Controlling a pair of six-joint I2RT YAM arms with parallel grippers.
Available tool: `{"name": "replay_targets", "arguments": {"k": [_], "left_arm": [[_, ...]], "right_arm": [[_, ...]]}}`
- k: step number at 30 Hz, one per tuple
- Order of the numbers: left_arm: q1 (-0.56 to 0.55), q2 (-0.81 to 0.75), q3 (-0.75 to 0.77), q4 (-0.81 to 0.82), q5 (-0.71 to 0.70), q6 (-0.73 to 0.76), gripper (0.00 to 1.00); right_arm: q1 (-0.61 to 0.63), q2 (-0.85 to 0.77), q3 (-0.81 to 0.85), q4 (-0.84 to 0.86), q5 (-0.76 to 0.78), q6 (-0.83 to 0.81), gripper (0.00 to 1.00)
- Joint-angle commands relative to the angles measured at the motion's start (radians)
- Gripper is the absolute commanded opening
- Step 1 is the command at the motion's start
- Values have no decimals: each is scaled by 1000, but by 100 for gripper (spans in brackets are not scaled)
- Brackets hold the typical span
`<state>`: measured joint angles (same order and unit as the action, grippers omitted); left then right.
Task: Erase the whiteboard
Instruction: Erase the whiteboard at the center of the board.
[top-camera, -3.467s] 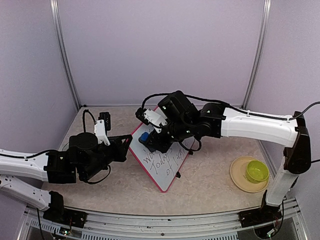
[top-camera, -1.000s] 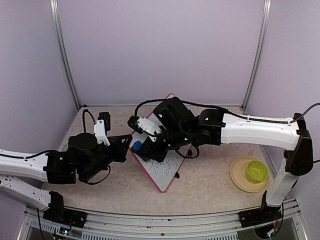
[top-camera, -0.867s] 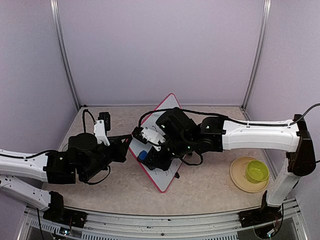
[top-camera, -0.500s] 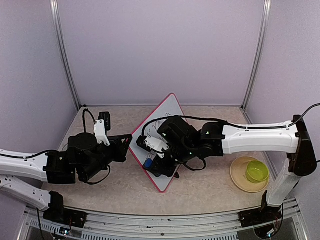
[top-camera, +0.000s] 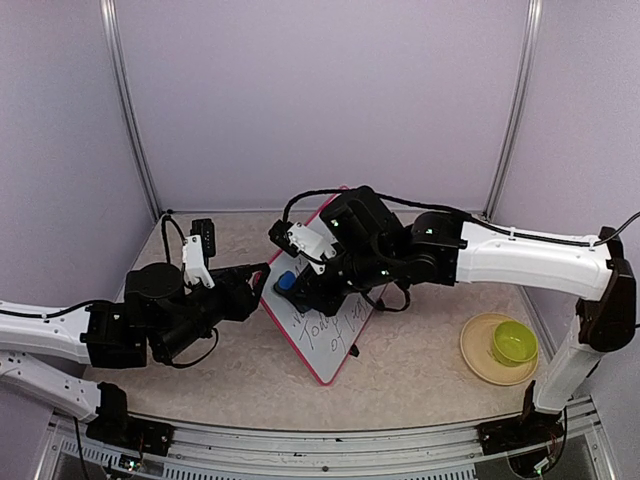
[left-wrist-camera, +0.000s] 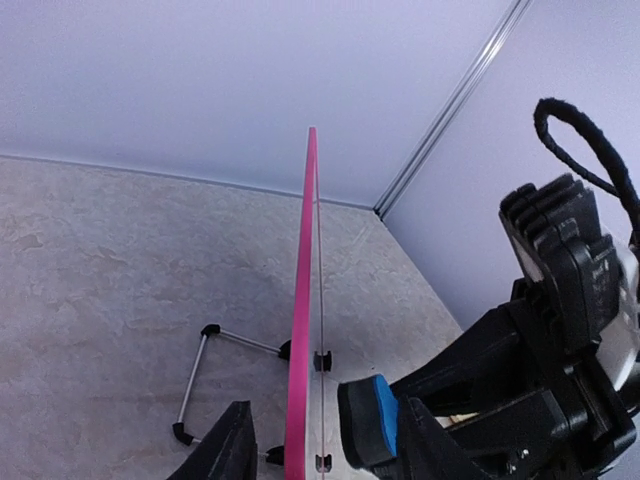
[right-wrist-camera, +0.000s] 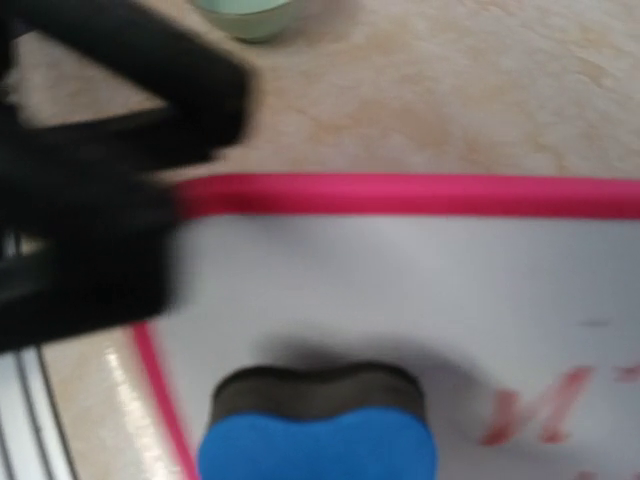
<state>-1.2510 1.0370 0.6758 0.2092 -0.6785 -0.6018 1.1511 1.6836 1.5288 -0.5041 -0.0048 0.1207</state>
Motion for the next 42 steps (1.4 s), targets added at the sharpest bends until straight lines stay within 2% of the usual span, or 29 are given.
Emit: {"name": "replay_targets", "arguments": {"k": [1, 5, 7, 15, 21, 29, 38, 42], "left_arm": [[-4, 11, 24, 21, -5, 9, 53], [37, 59, 84, -39, 14, -10, 69], [58, 71, 101, -58, 47, -27, 70], [134, 107, 128, -44, 197, -54, 66], [153, 186, 225, -120, 276, -48, 64], [178, 229, 284, -190, 314, -72, 44], [179, 251, 294, -231, 324, -104, 15], [178, 246, 291, -247, 316, -111, 9]], "right_arm": [[-47, -66, -20, -5, 40, 6, 0], [-116, -126, -89, 15, 48, 28, 0], [-136, -141, -109, 23, 45, 32, 0], [-145, -138, -137, 39, 46, 31, 0], [-149, -119, -111, 38, 50, 16, 0], [-148, -97, -78, 38, 16, -7, 0], [-148, -74, -62, 53, -36, -18, 0], [-145, -66, -60, 50, -45, -17, 0]]}}
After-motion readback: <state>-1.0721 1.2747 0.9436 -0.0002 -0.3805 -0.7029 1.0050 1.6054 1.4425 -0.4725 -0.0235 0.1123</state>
